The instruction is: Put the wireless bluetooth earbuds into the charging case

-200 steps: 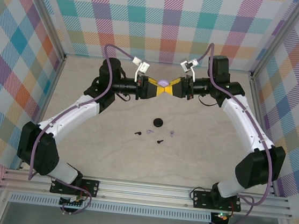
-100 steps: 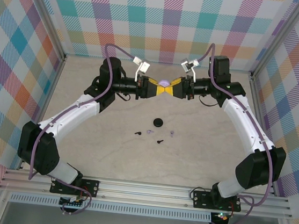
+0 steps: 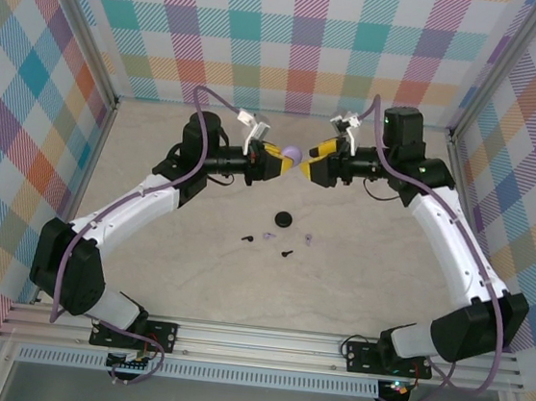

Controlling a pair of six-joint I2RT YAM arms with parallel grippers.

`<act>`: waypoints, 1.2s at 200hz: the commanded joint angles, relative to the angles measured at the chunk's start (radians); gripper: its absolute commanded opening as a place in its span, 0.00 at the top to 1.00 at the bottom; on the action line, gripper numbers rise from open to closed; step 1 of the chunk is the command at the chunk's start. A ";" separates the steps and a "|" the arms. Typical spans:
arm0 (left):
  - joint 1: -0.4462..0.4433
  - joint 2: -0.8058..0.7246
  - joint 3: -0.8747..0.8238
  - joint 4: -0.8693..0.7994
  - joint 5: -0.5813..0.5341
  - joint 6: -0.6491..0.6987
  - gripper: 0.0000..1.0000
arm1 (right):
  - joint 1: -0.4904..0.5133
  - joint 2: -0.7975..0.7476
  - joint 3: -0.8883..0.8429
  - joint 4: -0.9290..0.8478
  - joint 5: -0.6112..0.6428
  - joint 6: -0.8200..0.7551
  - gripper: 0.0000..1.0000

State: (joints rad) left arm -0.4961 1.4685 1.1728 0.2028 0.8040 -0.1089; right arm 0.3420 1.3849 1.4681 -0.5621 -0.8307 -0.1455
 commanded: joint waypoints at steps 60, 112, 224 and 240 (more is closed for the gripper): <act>-0.013 -0.014 -0.010 0.111 0.136 0.107 0.87 | 0.010 0.011 0.030 -0.106 0.027 -0.163 0.36; -0.033 -0.033 -0.010 0.096 0.220 0.152 0.88 | 0.022 0.074 0.105 -0.191 -0.054 -0.201 0.37; -0.053 -0.053 0.011 -0.006 0.246 0.231 0.88 | 0.026 0.041 0.092 -0.107 0.148 -0.131 0.39; -0.054 -0.053 0.014 -0.017 0.248 0.238 0.88 | 0.026 0.036 0.089 -0.086 0.182 -0.110 0.39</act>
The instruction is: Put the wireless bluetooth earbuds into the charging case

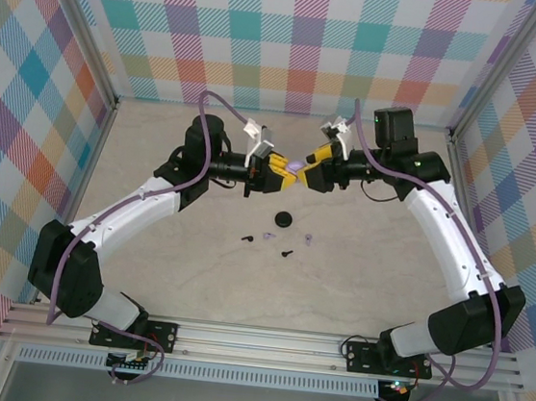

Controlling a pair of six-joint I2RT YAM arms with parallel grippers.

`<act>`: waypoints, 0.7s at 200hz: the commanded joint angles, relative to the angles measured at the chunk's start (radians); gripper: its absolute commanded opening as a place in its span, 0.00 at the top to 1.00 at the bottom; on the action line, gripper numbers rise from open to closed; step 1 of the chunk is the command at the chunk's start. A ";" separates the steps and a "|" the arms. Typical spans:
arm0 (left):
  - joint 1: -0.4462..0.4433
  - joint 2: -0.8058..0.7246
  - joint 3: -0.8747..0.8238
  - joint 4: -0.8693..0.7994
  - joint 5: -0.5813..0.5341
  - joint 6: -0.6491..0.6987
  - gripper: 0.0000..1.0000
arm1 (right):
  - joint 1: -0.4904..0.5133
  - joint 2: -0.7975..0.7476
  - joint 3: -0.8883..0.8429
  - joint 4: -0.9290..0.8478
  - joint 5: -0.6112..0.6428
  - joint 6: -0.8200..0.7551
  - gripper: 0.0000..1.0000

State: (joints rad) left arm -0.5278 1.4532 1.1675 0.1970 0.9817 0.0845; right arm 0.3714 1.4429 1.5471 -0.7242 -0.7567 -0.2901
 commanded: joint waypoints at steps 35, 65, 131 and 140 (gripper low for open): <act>-0.026 -0.040 0.020 -0.019 0.076 0.054 0.88 | -0.006 -0.021 0.013 0.085 0.132 0.050 0.39; -0.028 -0.039 0.023 -0.032 0.068 0.063 0.88 | -0.005 -0.023 0.019 0.070 0.108 0.046 0.39; -0.025 -0.025 0.006 -0.046 0.031 0.081 0.88 | -0.018 -0.135 -0.047 0.128 0.194 0.123 0.35; -0.024 -0.024 0.003 -0.043 0.028 0.073 0.88 | -0.025 -0.146 -0.059 0.125 0.228 0.139 0.35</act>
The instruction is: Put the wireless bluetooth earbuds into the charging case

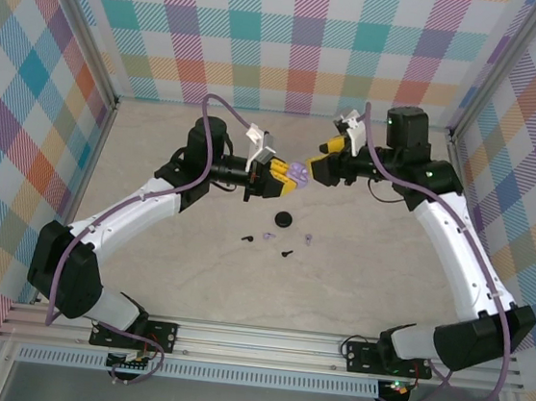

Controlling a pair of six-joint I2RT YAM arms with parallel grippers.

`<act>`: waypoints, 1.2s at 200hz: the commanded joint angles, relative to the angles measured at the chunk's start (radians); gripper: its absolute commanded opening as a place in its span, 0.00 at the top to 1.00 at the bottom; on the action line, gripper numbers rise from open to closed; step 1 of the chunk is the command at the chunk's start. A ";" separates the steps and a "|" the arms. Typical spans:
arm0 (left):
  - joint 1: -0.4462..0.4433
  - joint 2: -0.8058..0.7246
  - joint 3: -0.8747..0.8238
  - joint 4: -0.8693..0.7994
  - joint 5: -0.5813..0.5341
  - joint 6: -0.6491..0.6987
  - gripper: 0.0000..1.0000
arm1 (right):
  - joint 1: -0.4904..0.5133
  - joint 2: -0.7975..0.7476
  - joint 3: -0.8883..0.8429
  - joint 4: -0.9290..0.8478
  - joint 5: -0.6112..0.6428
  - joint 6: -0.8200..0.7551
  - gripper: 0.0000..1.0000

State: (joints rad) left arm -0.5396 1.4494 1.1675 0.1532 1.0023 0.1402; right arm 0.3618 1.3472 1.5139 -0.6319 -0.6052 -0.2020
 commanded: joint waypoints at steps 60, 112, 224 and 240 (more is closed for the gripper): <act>0.003 -0.030 -0.017 0.033 0.003 -0.036 0.88 | -0.027 0.003 -0.121 -0.083 0.387 0.207 0.32; 0.010 -0.064 -0.084 0.121 -0.013 -0.101 0.88 | -0.027 0.059 -0.274 -0.074 0.420 0.339 0.33; 0.005 -0.130 -0.195 0.278 -0.046 -0.187 0.88 | 0.080 0.393 -0.281 -0.089 0.452 0.512 0.48; 0.004 -0.139 -0.190 0.244 -0.048 -0.165 0.88 | 0.096 0.431 -0.253 -0.096 0.468 0.532 0.51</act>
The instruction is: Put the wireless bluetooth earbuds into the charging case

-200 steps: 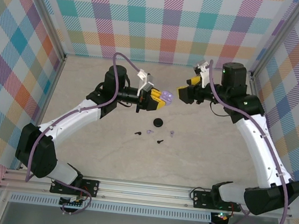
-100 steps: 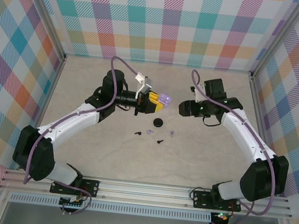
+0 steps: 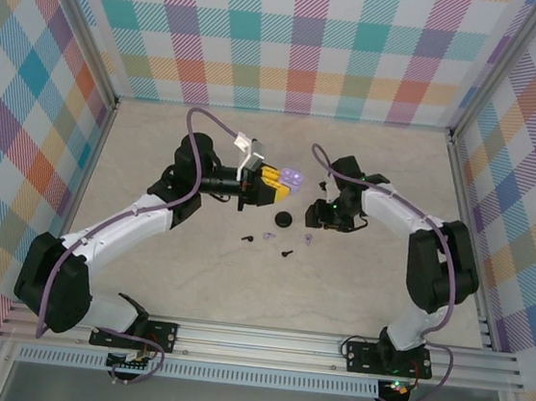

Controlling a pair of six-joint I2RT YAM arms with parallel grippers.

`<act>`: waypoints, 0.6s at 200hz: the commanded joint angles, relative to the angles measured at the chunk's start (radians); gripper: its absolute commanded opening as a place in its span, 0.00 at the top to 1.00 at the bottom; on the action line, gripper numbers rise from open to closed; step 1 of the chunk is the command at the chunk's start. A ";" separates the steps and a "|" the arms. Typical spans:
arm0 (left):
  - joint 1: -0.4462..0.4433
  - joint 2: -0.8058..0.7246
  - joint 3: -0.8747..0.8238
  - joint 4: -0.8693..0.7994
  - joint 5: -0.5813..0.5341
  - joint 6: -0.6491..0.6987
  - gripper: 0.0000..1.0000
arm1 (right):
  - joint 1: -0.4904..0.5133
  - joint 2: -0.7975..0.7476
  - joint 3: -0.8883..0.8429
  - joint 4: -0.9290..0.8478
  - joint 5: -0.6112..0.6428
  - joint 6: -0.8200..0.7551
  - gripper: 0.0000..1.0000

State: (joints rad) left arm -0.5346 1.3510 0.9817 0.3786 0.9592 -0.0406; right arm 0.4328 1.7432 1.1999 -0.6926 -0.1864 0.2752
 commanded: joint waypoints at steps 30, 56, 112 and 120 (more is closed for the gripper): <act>-0.002 -0.048 -0.011 0.012 -0.008 0.023 0.88 | 0.048 0.099 0.107 -0.063 0.078 0.077 0.55; -0.002 -0.048 -0.009 0.010 -0.012 0.025 0.88 | 0.057 0.141 0.131 -0.083 0.097 0.099 0.58; -0.002 -0.043 0.002 -0.004 -0.012 0.034 0.88 | 0.081 0.186 0.159 -0.133 0.127 0.097 0.60; -0.002 -0.042 0.003 -0.002 -0.010 0.033 0.88 | 0.085 0.193 0.164 -0.141 0.128 0.097 0.60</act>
State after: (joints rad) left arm -0.5346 1.3300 0.9783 0.3664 0.9485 -0.0311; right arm 0.4992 1.9072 1.3220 -0.7807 -0.0742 0.3592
